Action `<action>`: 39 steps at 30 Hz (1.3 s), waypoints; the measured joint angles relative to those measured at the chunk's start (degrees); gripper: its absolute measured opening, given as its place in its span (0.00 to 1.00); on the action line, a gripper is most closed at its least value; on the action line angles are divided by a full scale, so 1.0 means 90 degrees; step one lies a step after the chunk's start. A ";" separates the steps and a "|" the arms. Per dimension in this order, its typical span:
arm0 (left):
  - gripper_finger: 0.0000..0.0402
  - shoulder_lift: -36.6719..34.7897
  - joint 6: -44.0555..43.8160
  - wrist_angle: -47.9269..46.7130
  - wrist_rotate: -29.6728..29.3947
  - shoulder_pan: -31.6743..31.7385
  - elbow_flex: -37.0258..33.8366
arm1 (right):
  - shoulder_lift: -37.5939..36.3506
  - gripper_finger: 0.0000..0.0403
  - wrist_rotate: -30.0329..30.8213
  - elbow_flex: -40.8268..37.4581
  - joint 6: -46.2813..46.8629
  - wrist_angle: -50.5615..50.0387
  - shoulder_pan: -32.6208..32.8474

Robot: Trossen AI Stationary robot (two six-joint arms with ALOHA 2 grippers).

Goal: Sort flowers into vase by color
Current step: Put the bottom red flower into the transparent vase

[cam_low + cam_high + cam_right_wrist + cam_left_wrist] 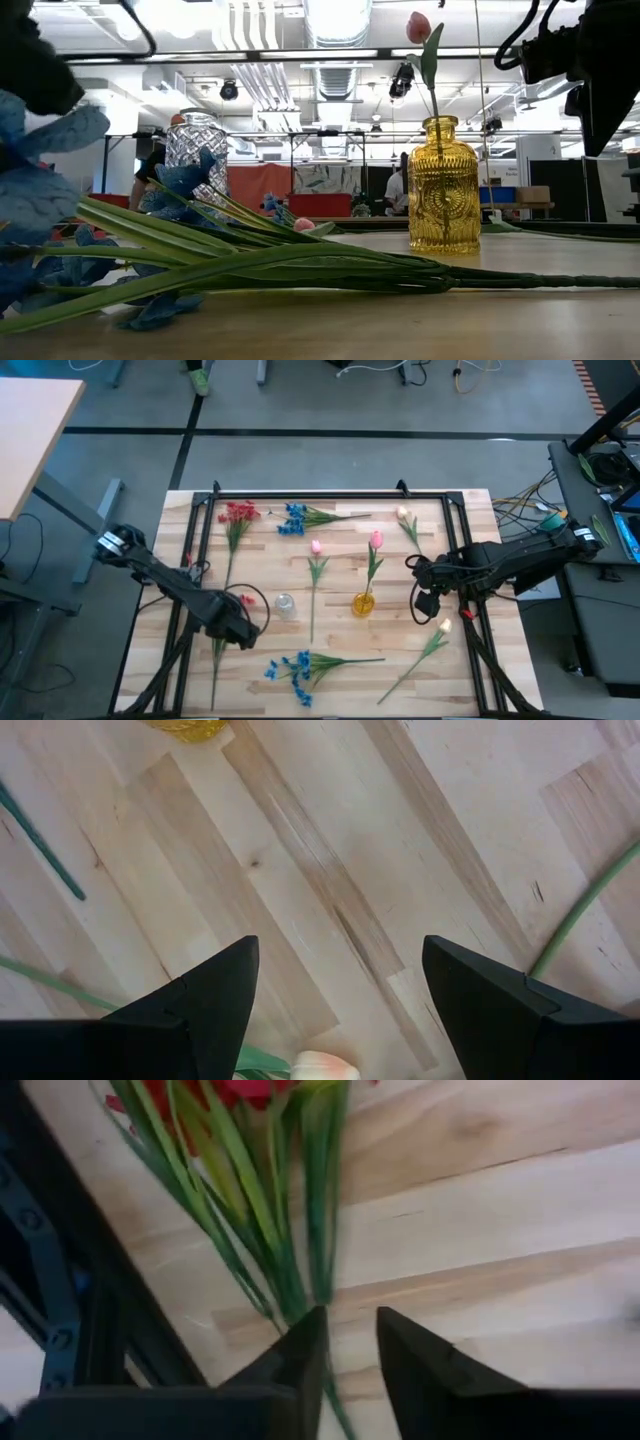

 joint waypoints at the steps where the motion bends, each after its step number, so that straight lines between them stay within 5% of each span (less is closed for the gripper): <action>1: 0.25 0.0118 -0.0034 0.0002 0.0097 -0.0045 0.0000 | 0.0000 0.68 0.0000 0.0000 0.0000 0.0000 0.0000; 10: 0.61 0.0876 -0.0526 -0.0060 0.0561 -0.0469 0.0000 | 0.0000 0.68 0.0001 0.0000 -0.0209 -0.0002 0.0000; 15: 0.68 0.1057 -0.0518 -0.0019 0.0410 -0.0499 -0.0002 | 0.0000 0.69 0.0001 0.0000 -0.0339 -0.0002 0.0000; 30: 0.55 0.1109 -0.0814 0.0650 0.0051 -0.0496 -0.0532 | 0.0000 0.68 0.0005 0.0000 -0.0600 0.0004 0.0000; 39: 0.28 0.1110 -0.0832 0.0893 0.0011 -0.0494 -0.0608 | 0.0000 0.68 0.0003 0.0000 -0.0600 0.0020 0.0000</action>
